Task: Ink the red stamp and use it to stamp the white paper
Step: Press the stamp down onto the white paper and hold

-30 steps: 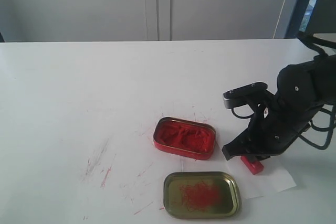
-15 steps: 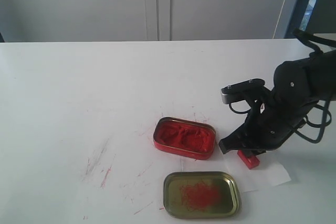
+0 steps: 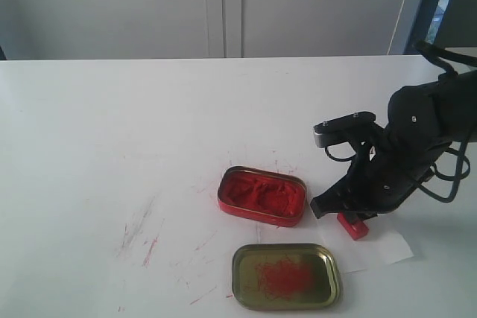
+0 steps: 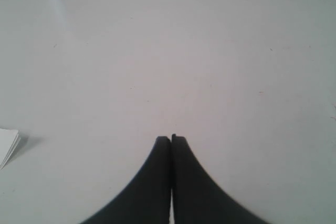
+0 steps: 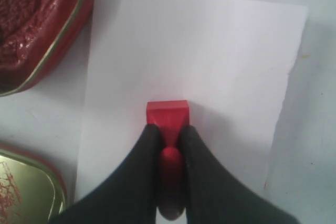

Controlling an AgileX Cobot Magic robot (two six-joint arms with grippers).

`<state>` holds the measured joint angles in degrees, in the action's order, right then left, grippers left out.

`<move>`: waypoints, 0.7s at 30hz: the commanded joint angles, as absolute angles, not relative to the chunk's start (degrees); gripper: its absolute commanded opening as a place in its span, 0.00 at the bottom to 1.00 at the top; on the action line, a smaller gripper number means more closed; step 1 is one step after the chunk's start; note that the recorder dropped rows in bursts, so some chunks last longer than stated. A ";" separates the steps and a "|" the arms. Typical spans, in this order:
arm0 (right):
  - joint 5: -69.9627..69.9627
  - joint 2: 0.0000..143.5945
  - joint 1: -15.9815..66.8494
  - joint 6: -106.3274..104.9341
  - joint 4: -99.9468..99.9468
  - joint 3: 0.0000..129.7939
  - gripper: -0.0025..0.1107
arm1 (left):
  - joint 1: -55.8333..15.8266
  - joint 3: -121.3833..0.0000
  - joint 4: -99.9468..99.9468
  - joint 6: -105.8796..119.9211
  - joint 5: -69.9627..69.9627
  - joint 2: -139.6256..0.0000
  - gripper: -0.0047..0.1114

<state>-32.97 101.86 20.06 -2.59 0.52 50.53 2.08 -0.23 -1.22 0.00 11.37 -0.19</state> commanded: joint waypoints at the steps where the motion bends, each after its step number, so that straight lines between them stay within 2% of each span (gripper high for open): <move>1: -34.48 107.56 19.97 -2.31 0.84 47.90 0.02 | 2.04 0.00 -1.73 0.00 11.57 0.00 0.04; 21: -34.70 107.56 19.97 -2.58 0.00 47.90 0.02 | 2.04 0.00 -1.73 0.00 11.57 0.00 0.04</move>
<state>-32.85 101.96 20.06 -2.59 0.61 50.55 2.08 -0.23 -1.22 0.00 11.37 -0.19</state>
